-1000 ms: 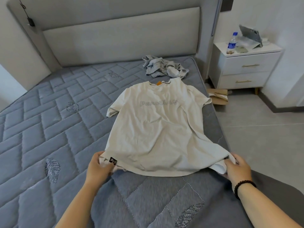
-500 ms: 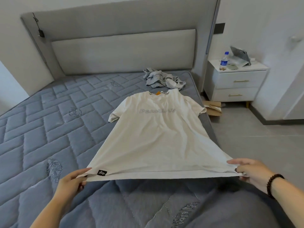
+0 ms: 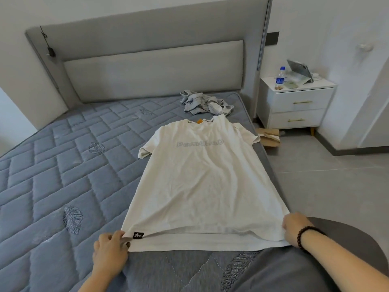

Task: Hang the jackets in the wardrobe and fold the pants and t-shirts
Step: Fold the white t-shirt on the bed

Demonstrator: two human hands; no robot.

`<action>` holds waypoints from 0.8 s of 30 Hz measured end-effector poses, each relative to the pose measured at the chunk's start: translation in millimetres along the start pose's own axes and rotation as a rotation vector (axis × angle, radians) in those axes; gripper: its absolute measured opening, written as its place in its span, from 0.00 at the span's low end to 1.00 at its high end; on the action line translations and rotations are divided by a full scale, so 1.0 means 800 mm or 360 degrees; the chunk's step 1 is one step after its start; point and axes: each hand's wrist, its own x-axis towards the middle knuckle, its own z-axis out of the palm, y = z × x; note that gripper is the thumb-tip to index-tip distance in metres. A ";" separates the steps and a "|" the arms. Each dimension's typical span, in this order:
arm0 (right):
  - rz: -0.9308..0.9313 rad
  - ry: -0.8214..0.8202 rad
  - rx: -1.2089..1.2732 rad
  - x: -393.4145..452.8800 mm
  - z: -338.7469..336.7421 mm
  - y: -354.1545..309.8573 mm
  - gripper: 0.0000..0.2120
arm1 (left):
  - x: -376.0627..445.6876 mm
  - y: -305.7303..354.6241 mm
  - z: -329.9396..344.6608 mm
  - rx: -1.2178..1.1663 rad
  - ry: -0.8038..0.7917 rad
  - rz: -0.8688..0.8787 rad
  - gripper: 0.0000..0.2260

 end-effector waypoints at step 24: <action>-0.0713 -0.0153 -0.0926 0.001 0.018 -0.039 0.16 | 0.002 0.006 0.002 0.0821 -0.0284 0.1270 0.29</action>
